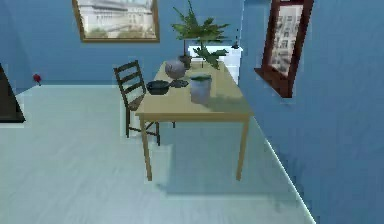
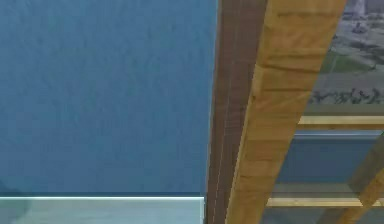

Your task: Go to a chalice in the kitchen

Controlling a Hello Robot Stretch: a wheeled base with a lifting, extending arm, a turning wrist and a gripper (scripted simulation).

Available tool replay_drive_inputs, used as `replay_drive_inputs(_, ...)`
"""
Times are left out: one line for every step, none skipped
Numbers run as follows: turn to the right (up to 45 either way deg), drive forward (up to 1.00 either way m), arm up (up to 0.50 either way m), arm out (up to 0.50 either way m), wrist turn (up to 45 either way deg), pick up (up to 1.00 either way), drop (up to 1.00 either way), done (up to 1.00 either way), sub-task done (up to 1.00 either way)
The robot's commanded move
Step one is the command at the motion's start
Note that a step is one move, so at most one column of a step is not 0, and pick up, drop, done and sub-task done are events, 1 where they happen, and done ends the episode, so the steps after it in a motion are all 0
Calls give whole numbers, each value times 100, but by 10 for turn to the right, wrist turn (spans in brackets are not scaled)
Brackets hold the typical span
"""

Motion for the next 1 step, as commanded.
replay_drive_inputs(-450,0,0,0,0,0,0,0,0)
